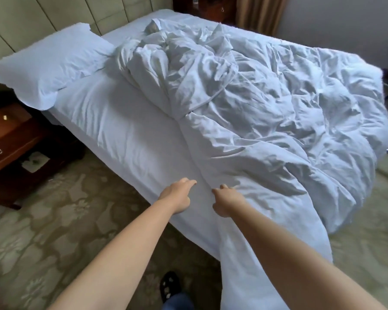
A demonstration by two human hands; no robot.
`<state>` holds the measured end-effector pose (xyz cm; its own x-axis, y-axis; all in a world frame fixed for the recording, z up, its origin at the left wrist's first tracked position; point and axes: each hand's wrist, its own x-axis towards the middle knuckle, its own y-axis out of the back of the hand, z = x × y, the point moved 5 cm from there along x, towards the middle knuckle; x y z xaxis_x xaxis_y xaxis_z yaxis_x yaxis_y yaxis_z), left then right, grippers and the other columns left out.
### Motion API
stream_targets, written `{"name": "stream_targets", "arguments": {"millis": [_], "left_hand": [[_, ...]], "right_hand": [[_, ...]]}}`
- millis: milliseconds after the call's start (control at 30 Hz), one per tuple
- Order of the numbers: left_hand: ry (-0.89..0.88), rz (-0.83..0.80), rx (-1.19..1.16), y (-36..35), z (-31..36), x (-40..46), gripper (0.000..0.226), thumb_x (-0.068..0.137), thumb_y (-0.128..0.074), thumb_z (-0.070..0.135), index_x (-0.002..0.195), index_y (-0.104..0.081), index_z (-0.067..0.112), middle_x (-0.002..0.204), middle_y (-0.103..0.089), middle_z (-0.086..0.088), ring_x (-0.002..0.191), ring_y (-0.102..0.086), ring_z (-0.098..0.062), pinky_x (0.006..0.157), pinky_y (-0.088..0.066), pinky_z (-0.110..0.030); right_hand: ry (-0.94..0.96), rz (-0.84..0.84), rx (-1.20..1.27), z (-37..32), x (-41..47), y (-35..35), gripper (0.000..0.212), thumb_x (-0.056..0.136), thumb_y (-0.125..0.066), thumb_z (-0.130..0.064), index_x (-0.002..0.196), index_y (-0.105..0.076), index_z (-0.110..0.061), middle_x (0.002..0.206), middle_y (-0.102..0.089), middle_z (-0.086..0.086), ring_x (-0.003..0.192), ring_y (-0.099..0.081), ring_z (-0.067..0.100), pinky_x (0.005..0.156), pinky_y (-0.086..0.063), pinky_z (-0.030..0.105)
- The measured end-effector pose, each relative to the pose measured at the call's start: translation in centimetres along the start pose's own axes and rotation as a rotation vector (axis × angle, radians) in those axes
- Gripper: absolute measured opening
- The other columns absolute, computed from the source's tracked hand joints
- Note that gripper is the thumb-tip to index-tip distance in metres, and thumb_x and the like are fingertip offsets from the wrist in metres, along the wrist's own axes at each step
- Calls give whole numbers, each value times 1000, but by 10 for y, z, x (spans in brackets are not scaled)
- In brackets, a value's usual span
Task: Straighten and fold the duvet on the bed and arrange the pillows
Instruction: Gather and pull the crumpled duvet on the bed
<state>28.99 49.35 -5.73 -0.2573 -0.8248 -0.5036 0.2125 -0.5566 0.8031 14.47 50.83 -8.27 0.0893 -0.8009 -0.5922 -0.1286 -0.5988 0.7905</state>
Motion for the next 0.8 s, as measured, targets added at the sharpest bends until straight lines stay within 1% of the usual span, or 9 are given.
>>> {"name": "stream_targets", "arguments": {"millis": [133, 233, 300, 400, 500, 600, 667, 733, 800], "left_hand": [[-106, -40, 62, 8, -31, 20, 65, 89, -39, 1, 147, -28, 27, 153, -26, 6, 137, -31, -20, 105, -40, -40], [-146, -95, 106, 2, -45, 38, 65, 89, -43, 4, 148, -27, 27, 154, -22, 6, 140, -25, -19, 108, -37, -40], [-166, -125, 145, -9, -49, 50, 65, 89, -44, 5, 147, -27, 26, 154, -21, 6, 141, -24, -19, 109, -35, -41], [-209, -152, 187, -27, -44, 68, 65, 89, -45, 6, 148, -27, 26, 155, -20, 5, 141, -23, -18, 109, -34, -39], [-255, -154, 209, -41, -33, 83, 65, 89, -47, 7, 148, -25, 25, 155, -19, 4, 141, -24, -20, 109, -33, -38], [-291, -114, 248, -50, -19, 99, 69, 88, -49, 5, 149, -22, 22, 155, -18, 0, 140, -24, -22, 111, -30, -37], [-310, -99, 293, -56, -9, 110, 74, 86, -50, 2, 150, -18, 22, 157, -14, -3, 142, -21, -23, 113, -28, -37], [-310, -90, 330, -58, 1, 121, 79, 85, -52, 2, 151, -14, 23, 159, -8, -4, 144, -16, -23, 115, -23, -38], [-298, -79, 361, -55, 13, 134, 84, 84, -54, 2, 152, -9, 24, 159, -4, -3, 145, -13, -23, 116, -19, -39]], "right_hand": [[-90, 18, 72, -24, 17, -15, 41, 91, -43, -14, 132, -45, -14, 131, -41, 11, 125, -39, 32, 95, -43, 41], [-139, -38, 85, -30, 27, -42, 44, 91, -43, -14, 135, -43, -16, 138, -36, 10, 129, -35, 32, 101, -39, 42], [-178, -46, 65, -27, 35, -57, 45, 91, -44, -15, 136, -40, -16, 146, -28, 12, 132, -29, 35, 104, -34, 46], [-307, 34, -3, -12, 46, -67, 57, 93, -47, -21, 145, -26, -15, 156, -8, 15, 137, -21, 38, 108, -28, 47], [-444, 135, -98, 6, 62, -67, 72, 97, -44, -31, 152, 0, -18, 158, 10, 15, 141, -12, 39, 110, -19, 56], [-520, 135, -125, 29, 80, -71, 82, 99, -43, -31, 149, 22, -22, 154, 28, 15, 143, 10, 41, 108, -11, 67], [-539, 152, -109, 47, 85, -76, 88, 99, -45, -25, 143, 32, -23, 149, 38, 13, 142, 17, 41, 105, -11, 71], [-521, 198, -145, 59, 85, -71, 96, 97, -48, -22, 137, 39, -24, 146, 40, 13, 142, 16, 42, 104, -15, 71], [-483, 232, -205, 71, 91, -53, 96, 96, -50, -20, 141, 35, -27, 152, 29, 21, 143, 5, 45, 103, -25, 66]]}}
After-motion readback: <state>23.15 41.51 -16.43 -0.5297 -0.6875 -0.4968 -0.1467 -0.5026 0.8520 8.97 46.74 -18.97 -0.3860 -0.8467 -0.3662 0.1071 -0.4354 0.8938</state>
